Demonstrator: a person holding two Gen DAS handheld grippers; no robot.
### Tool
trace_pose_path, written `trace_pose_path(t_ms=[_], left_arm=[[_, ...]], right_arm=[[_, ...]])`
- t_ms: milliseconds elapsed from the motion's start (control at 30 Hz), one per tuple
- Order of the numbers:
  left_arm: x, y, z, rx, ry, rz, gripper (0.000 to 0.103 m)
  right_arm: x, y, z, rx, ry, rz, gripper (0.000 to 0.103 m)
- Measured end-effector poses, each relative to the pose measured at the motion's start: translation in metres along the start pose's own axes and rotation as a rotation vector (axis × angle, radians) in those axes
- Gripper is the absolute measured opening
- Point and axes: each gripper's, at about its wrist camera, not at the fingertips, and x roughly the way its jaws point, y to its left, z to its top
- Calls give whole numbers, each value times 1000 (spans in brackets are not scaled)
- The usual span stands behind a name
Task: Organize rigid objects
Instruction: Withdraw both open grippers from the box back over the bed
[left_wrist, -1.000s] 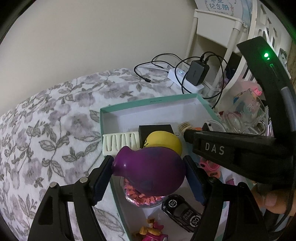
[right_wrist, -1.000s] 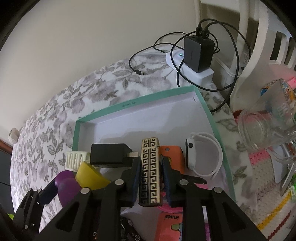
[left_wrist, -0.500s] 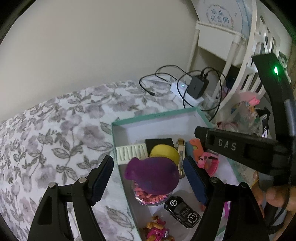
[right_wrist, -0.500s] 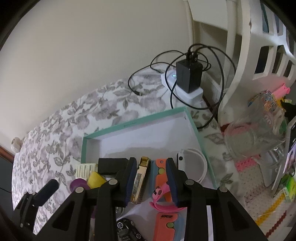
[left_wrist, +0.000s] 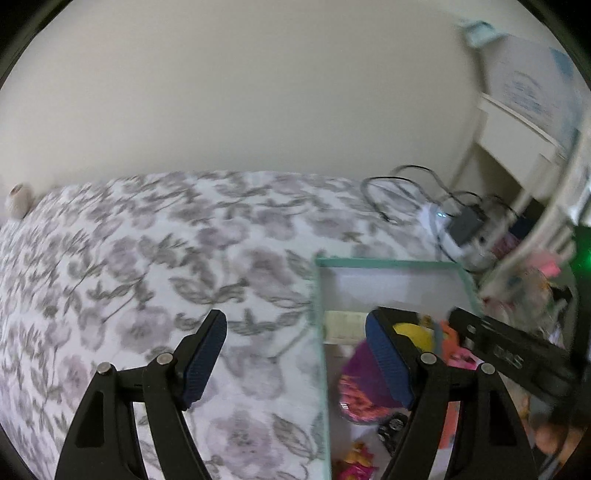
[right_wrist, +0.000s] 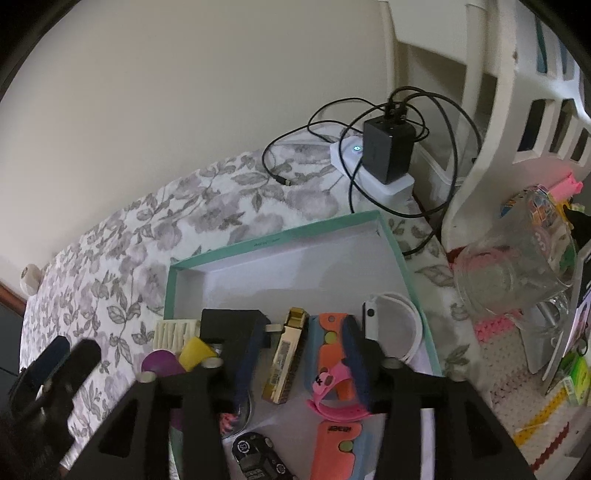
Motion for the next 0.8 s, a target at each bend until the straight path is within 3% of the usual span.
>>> trace_pose_path(t_ms=[200, 300, 433, 567, 633, 800], left_arm=[[11, 21, 0, -68, 19, 77, 79], [17, 30, -1, -98, 29, 110, 99], [21, 41, -2, -143, 34, 123, 99], [28, 49, -4, -150, 38, 186, 101], [31, 53, -5, -163, 50, 209, 103], [34, 67, -4, -215, 58, 224, 103]], right_arm=[[1, 8, 0, -35, -3, -1, 67], [2, 10, 0, -49, -1, -1, 76], [4, 13, -1, -67, -2, -4, 86], [5, 17, -1, -85, -9, -5, 93], [5, 18, -1, -94, -13, -8, 103], [6, 18, -1, -90, -16, -25, 103]])
